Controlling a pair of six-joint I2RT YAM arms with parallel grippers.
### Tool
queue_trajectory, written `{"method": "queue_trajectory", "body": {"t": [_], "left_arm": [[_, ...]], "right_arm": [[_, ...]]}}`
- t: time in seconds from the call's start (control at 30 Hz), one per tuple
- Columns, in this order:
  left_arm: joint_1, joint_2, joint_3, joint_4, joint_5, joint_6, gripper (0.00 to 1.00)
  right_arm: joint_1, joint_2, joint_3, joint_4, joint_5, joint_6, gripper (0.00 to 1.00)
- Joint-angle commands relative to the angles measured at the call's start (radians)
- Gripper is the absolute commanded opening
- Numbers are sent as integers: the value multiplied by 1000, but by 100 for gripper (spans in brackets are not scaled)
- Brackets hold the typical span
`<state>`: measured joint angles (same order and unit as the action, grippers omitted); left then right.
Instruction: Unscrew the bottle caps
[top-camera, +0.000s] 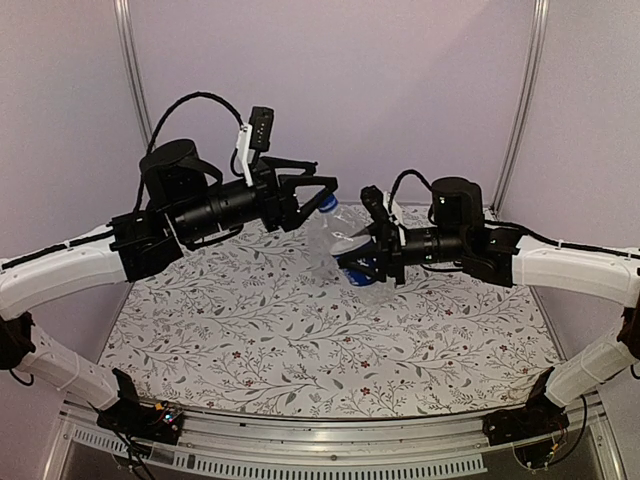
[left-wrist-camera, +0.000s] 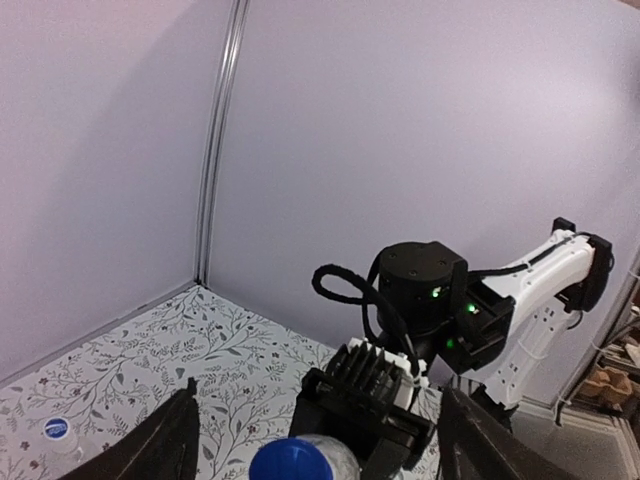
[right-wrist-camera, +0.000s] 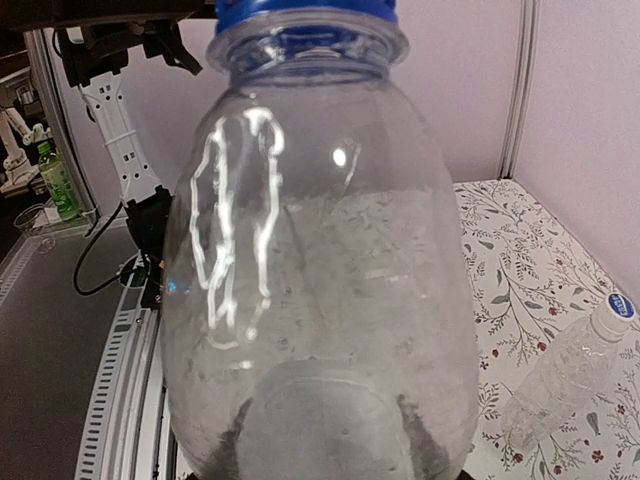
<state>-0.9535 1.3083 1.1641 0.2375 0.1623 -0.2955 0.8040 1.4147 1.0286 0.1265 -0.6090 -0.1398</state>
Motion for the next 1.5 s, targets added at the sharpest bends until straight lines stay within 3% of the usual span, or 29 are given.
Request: {"method": "queue_trajectory", "body": {"t": [0.0,0.33,0.57,1.27,1.47], "left_arm": [[38,-36,0,2,154,81,84],[121,-29,21,-28,570,160,86],[136,22,39,27,778,138,77],[122,86,47,49,789,147,45],[111,86,40,35,779,172,43]], "right_arm": [[-5,-9,-9,2,-98,-5,38],[-4,18,21,-16,-384,-23,38],[-3,38,41,-23,-478,-24,39],[-3,58,56,-24,-508,-18,38],[-3,64,53,-24,-498,-15,39]]}}
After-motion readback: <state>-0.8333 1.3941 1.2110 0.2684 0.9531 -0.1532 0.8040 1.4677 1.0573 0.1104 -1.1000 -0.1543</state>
